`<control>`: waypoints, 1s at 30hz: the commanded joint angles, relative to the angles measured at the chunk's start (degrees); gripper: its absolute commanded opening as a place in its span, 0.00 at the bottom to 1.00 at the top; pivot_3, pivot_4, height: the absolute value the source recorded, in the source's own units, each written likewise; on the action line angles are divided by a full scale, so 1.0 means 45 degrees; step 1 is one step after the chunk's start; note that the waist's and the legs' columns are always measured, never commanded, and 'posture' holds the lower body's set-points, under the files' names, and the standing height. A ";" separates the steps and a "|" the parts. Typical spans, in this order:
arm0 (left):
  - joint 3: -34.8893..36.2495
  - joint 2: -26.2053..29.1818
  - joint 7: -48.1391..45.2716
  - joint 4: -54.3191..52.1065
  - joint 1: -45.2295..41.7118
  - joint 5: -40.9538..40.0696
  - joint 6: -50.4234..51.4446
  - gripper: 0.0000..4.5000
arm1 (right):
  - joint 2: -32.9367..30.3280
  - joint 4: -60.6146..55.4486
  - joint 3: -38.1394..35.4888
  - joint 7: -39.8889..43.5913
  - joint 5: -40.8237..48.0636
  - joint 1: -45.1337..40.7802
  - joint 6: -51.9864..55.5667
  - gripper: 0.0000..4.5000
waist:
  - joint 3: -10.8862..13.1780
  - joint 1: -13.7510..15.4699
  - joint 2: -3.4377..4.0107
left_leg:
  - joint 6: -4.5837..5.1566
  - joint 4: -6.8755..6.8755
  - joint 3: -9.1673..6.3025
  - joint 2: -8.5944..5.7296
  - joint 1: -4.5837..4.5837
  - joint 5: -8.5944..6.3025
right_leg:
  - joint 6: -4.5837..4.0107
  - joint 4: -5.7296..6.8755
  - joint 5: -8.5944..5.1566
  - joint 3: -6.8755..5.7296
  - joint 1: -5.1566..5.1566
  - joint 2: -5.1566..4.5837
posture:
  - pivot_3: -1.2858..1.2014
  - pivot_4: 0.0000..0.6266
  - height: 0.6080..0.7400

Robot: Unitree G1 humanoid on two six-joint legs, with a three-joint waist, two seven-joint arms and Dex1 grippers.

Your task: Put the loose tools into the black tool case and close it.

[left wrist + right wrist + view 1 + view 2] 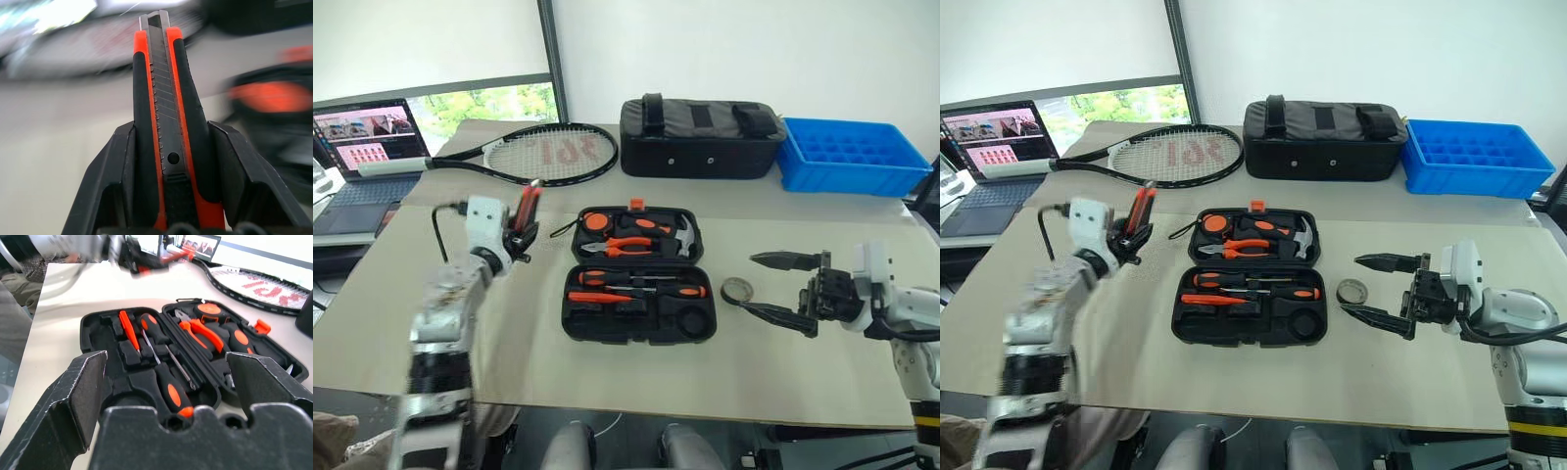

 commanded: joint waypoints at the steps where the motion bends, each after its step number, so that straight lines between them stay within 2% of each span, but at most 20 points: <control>1: -0.1401 0.1157 -0.3617 -0.1197 0.0647 -0.0738 -0.1332 0.38 | -0.0047 -0.0433 -0.0423 0.0015 0.0273 0.0045 -0.0229 1.00 | -0.0008 0.0007 0.0024 | 0.0001 -0.0003 0.0010 -0.0007 -0.0001 -0.0001 | 0.0002 -0.0010 -0.0008 0.0005 0.0000 -0.0012 | 0.52 0.24 0.76; 3: -0.1887 0.1531 -0.4474 -0.1186 0.0655 -0.0638 -0.1879 0.38 | -0.0034 -0.0455 -0.0444 0.0023 0.0285 0.0122 -0.0253 1.00 | -0.0003 -0.0010 0.0018 | 0.0004 0.0002 0.0011 -0.0010 -0.0001 -0.0001 | 0.0005 -0.0008 -0.0016 0.0005 0.0002 -0.0015 | 0.52 0.24 0.76; 6: -0.3679 0.2027 -0.6412 -0.0756 0.0189 0.0372 -0.3301 0.38 | -0.0157 -0.0371 -0.0649 0.0101 0.0215 0.0467 -0.0326 1.00 | 0.0009 -0.0032 -0.0007 | 0.0008 0.0018 0.0005 0.0007 -0.0009 -0.0001 | 0.0025 0.0001 -0.0031 0.0003 -0.0004 0.0007 | 0.52 0.24 0.76; 12: -0.5447 0.1786 -0.7475 0.0544 -0.0835 0.1599 -0.4467 0.38 | -0.0324 -0.0585 -0.1030 0.0251 0.0080 0.1302 -0.0547 1.00 | 0.0004 -0.0037 0.0005 | 0.0028 0.0028 0.0006 0.0004 -0.0021 -0.0012 | 0.0019 -0.0006 -0.0033 0.0011 -0.0004 0.0016 | 0.52 0.24 0.76; 23: -0.6804 0.0625 -0.6986 0.1686 -0.1854 0.3384 -0.4215 0.38 | -0.0240 -0.1086 -0.1415 0.0003 0.0117 0.2032 -0.0619 1.00 | 0.0016 -0.0078 -0.0014 | 0.0044 0.0040 0.0002 0.0007 -0.0021 -0.0020 | 0.0030 0.0001 -0.0039 0.0018 0.0001 0.0024 | 0.52 0.24 0.76; 30: -0.6775 0.0899 -0.6715 0.1559 -0.1995 0.4075 -0.3282 0.38 | -0.0173 -0.1149 -0.1368 -0.0091 0.0144 0.2086 -0.0666 1.00 | 0.0011 -0.0062 -0.0009 | 0.0044 0.0054 0.0001 0.0006 -0.0010 -0.0020 | 0.0041 0.0010 -0.0045 0.0019 0.0012 0.0022 | 0.52 0.24 0.76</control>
